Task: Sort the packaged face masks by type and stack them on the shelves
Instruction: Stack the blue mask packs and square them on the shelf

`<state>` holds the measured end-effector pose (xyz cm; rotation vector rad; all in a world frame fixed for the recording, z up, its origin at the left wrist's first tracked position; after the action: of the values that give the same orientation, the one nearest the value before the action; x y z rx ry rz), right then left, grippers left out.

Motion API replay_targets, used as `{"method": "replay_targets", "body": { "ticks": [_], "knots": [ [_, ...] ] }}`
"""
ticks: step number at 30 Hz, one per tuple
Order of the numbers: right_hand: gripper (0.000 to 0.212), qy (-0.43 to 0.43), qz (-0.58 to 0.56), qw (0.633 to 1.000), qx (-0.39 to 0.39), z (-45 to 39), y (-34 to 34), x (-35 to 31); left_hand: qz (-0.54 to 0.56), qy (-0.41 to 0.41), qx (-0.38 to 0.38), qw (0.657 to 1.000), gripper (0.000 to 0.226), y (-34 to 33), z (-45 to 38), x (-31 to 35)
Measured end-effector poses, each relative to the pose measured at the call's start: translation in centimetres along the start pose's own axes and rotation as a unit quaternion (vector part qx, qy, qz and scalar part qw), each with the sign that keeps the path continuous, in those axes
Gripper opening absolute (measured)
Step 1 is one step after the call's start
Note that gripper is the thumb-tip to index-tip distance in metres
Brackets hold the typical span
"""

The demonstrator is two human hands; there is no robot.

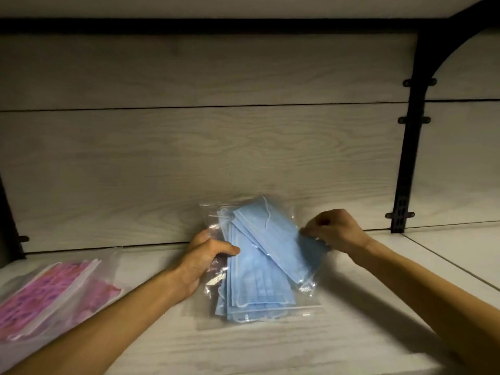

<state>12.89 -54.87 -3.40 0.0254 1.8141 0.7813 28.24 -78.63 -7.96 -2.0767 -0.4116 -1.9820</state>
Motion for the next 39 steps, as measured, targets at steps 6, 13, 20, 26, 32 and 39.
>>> {"method": "replay_targets", "body": {
  "ticks": [6, 13, 20, 26, 32, 39],
  "knots": [
    [0.022, -0.097, -0.160, 0.980, -0.067, 2.4, -1.4, 1.5, 0.023, -0.037, 0.057, 0.997, 0.035, 1.0, -0.6, -0.1],
    [0.017, -0.067, -0.223, 0.960, -0.159, 4.3, -5.9, 0.4, 0.058, -0.073, 0.052, 0.994, 0.039, 0.2, 0.0, 1.0],
    [0.022, -0.052, -0.227, 0.971, -0.049, 3.1, -3.3, 1.5, 0.099, -0.028, 0.065, 0.993, 0.049, 0.3, 0.3, 0.3],
    [0.028, -0.121, -0.278, 0.949, -0.083, 3.7, -4.5, 2.4, 0.065, -0.045, 0.049, 0.996, 0.032, -0.3, 0.4, 0.6],
    [0.016, -0.073, -0.275, 0.955, -0.087, 3.7, -4.1, 1.8, 0.066, -0.063, 0.044, 0.995, 0.059, -0.5, 0.7, 0.7],
    [0.015, -0.033, -0.294, 0.953, 0.060, 3.5, 0.8, 2.2, 0.115, -0.018, 0.020, 0.993, 0.053, -0.5, 0.8, 0.2]
  ]
}}
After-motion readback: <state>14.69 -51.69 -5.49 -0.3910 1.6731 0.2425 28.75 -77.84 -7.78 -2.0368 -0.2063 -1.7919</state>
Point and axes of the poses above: each hand's wrist, its own z-axis away from the middle knuckle, its own y-axis out of the back of the hand, x = y × z, the point moved 10 cm from there along -z, towards the middle knuckle, and after that the axes turned 6 degrees about -x, right-handed, at the moved point
